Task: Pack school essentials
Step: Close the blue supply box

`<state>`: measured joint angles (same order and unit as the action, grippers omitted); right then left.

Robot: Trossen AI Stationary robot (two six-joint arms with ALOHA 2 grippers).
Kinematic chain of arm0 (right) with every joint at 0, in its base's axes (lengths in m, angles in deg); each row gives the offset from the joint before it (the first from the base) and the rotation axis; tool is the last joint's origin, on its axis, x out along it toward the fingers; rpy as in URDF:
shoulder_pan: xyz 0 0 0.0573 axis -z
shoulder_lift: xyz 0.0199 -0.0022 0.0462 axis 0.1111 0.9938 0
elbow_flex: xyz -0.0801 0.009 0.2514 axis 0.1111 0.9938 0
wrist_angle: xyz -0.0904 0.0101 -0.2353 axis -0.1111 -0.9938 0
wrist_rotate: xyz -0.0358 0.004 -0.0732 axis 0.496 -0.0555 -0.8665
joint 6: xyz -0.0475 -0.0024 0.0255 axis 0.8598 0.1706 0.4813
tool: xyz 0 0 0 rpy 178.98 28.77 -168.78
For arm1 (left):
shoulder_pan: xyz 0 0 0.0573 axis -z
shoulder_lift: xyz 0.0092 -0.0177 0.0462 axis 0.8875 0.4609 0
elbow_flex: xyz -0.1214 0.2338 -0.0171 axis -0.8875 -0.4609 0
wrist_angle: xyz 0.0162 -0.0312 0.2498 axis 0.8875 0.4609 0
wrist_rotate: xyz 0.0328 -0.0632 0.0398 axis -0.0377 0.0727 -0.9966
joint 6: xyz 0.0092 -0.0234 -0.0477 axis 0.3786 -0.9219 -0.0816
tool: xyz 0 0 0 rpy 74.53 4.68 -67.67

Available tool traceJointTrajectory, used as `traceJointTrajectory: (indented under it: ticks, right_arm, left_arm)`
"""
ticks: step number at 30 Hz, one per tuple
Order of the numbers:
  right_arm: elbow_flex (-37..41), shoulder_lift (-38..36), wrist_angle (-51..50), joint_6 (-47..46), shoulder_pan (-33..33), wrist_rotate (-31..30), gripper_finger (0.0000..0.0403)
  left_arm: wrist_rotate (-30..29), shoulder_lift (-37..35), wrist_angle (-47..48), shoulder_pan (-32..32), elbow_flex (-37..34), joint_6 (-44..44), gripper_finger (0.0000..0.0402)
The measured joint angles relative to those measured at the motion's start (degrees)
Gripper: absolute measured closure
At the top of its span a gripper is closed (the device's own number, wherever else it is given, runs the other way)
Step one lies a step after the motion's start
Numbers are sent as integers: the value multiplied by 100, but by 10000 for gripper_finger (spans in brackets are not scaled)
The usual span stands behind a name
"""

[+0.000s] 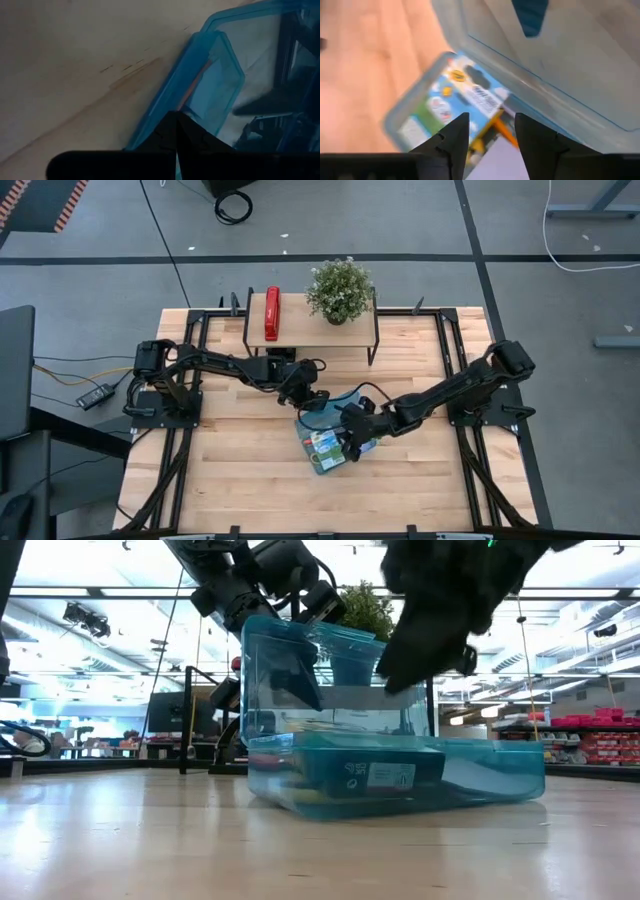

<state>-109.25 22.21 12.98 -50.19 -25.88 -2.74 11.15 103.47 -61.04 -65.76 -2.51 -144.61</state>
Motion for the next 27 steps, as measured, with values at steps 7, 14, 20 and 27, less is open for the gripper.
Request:
traceJointTrajectory:
  ticks: [7, 14, 20, 27]
  right_arm:
    - [-15, -877, -713, -455, -353, -9, 235]
    - [-20, -1131, -2623, -1758, -976, -91, 241]
    - [-17, -1092, -3349, -2582, -1565, -431, 242]
    - [-17, -1121, -3263, -3137, -1776, -1015, 242]
  left_arm:
    - [-70, 0, -10, 17, -2, 47, 395]
    - [-293, -2, -118, 273, -2, -2, 396]
    - [-501, -2, -131, 640, -2, -55, 398]
    - [-817, -2, -203, 1017, -4, -312, 395]
